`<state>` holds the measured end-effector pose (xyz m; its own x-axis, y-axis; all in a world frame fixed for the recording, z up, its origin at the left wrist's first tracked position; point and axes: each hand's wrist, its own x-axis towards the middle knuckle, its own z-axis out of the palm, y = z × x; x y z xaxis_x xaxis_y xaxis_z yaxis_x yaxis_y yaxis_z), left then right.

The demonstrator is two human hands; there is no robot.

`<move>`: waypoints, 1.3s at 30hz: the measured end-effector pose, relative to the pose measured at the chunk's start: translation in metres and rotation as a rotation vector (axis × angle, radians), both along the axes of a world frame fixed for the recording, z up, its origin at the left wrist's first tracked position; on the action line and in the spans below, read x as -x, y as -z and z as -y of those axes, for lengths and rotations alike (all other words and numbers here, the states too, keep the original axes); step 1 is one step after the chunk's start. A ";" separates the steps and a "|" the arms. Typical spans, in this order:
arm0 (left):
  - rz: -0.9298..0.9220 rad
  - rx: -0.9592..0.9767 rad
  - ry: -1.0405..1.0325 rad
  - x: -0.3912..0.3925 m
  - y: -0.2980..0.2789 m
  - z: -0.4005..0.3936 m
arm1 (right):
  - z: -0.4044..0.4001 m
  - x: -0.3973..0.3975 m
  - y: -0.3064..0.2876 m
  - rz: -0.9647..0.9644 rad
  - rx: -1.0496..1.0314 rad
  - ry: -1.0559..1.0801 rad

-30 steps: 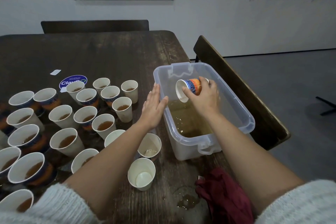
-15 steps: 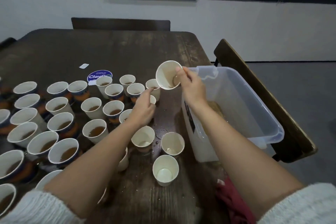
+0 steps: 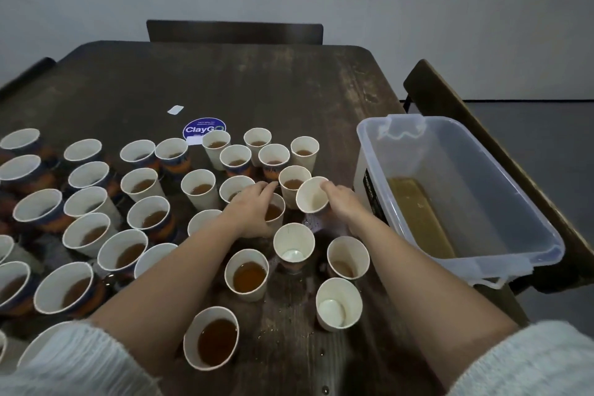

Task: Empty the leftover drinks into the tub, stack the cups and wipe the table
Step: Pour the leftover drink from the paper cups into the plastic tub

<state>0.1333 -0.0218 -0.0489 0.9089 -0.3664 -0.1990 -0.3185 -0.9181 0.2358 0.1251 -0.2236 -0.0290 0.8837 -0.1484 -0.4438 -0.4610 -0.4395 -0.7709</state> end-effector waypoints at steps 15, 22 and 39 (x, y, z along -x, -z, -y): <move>0.198 -0.272 0.232 -0.017 0.015 -0.004 | 0.010 -0.003 0.030 -0.139 0.155 -0.039; 0.167 -0.124 0.183 -0.014 0.011 0.000 | 0.007 -0.001 0.022 -0.012 0.310 -0.009; 0.103 0.346 0.017 -0.025 -0.064 0.017 | -0.033 -0.004 -0.023 0.009 -0.444 -0.043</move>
<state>0.1585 -0.0386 0.0150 0.9109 -0.4113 0.0322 -0.3715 -0.7839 0.4974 0.1290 -0.1901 -0.0057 0.8891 0.0914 -0.4484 -0.4418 -0.0834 -0.8932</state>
